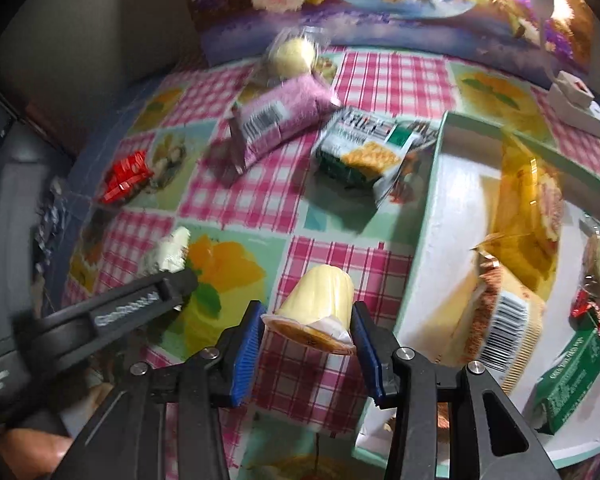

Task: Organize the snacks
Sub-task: 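Carry both items into the white tray and open both tools to release them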

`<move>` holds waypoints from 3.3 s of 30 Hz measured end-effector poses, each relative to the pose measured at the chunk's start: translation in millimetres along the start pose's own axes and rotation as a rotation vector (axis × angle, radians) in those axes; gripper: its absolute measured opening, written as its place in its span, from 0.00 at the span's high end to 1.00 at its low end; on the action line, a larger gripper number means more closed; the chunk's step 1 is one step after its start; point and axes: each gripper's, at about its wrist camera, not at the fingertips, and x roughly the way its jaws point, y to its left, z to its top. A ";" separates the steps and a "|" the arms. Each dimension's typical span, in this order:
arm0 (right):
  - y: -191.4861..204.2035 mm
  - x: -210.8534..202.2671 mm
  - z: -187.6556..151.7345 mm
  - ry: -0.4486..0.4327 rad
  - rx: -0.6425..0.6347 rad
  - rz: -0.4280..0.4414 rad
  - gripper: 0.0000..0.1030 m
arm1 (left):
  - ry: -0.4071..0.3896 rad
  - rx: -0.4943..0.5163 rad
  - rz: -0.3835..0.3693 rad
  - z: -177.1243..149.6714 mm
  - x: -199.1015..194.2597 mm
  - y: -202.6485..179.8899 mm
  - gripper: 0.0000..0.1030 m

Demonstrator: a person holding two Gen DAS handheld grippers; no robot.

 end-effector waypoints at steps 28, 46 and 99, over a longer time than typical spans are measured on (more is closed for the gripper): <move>-75.0 -111.9 24.9 -0.267 0.234 -0.047 0.54 | -0.262 0.153 -0.181 12.5 -132.1 -46.4 0.45; -190.1 -174.5 -15.9 -0.405 0.544 -0.179 0.54 | -0.236 0.555 -0.248 -65.2 -142.7 -170.2 0.45; -222.5 -122.8 -28.5 -0.229 0.610 -0.186 0.52 | -0.166 0.681 -0.134 -92.8 -101.6 -215.3 0.29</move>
